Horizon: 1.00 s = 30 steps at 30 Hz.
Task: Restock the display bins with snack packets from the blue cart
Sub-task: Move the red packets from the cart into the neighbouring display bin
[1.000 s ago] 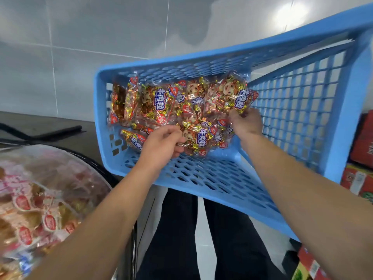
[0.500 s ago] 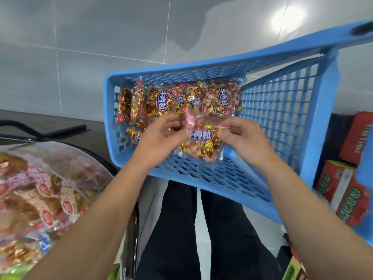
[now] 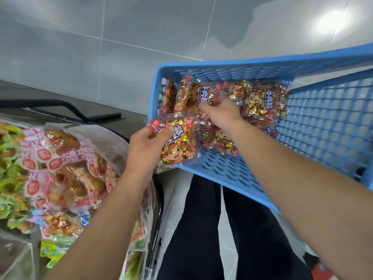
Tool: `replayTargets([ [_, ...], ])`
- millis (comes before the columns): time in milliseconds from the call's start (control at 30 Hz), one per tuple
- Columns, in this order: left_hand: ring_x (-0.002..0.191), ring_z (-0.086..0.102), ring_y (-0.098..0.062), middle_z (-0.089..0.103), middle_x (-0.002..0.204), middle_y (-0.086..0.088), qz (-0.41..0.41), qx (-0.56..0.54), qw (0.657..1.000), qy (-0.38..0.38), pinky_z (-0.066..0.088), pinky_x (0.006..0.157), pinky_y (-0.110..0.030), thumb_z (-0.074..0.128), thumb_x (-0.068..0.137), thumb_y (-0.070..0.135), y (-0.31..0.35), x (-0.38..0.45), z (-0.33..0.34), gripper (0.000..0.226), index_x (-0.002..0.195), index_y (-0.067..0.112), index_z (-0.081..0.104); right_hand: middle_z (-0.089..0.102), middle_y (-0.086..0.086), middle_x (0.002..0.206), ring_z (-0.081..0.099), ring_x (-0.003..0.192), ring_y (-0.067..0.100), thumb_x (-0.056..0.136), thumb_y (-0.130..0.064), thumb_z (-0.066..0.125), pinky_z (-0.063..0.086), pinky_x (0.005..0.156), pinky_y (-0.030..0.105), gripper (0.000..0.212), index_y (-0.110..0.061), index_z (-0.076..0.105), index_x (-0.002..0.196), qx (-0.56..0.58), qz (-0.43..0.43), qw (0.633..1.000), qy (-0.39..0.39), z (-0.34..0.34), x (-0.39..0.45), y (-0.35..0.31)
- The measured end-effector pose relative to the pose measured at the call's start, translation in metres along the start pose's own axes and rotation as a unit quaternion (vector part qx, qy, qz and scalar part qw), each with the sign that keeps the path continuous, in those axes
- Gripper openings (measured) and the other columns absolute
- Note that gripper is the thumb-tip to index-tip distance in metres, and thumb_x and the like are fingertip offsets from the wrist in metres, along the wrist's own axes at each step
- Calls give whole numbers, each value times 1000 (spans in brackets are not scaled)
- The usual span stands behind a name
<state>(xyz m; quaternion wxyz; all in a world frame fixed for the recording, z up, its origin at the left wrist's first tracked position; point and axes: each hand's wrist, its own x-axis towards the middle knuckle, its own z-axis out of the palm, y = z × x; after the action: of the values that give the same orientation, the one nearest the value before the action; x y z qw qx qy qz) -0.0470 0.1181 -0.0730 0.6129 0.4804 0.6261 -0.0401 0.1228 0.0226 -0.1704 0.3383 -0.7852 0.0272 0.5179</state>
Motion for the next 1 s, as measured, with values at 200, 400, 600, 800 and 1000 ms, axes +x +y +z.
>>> replayTargets([
  [200, 91, 76, -29, 78, 101, -11, -42, -61, 996, -41, 63, 77, -40, 73, 91, 19, -7, 3, -3, 13, 102, 14, 73, 56, 3, 136, 54, 119, 20, 88, -26, 68, 42, 97, 31, 58, -17, 48, 141, 73, 13, 994, 82, -12, -12, 12],
  [400, 97, 75, -29, 78, 105, -11, -43, -81, 992, -83, 59, 86, -44, 75, 87, 25, -8, -1, 6, 16, 101, 16, 75, 73, 6, 108, 71, 94, 30, 90, -11, 66, 58, 80, 47, 26, -17, 68, 115, 203, -10, 978, 38, -85, -63, 39],
  [600, 96, 76, -26, 78, 105, -8, -47, -96, 990, -94, 63, 76, -39, 64, 97, 29, 2, -8, 15, 16, 104, 18, 73, 69, 4, 86, 65, 75, 14, 86, -7, 70, 54, 70, 31, 12, -18, 75, 89, 89, -59, 982, -158, -110, -94, 19],
  [800, 101, 74, -24, 77, 111, -3, -29, -54, 981, -186, 61, 82, -43, 84, 75, 28, 3, -17, 2, 45, 116, 25, 65, 62, -14, 91, 57, 76, -6, 81, -22, 80, 46, 72, 18, 27, -24, 67, 105, -136, -167, 968, -131, -40, -95, -27],
  [1000, 90, 75, -11, 77, 96, 13, 31, -38, 999, 2, 62, 82, -38, 85, 78, 18, -9, -14, -20, 39, 104, 33, 61, 61, -10, 98, 61, 84, 3, 83, -44, 72, 47, 66, 21, 34, -23, 59, 107, -59, -153, 986, -27, 8, -70, -38],
])
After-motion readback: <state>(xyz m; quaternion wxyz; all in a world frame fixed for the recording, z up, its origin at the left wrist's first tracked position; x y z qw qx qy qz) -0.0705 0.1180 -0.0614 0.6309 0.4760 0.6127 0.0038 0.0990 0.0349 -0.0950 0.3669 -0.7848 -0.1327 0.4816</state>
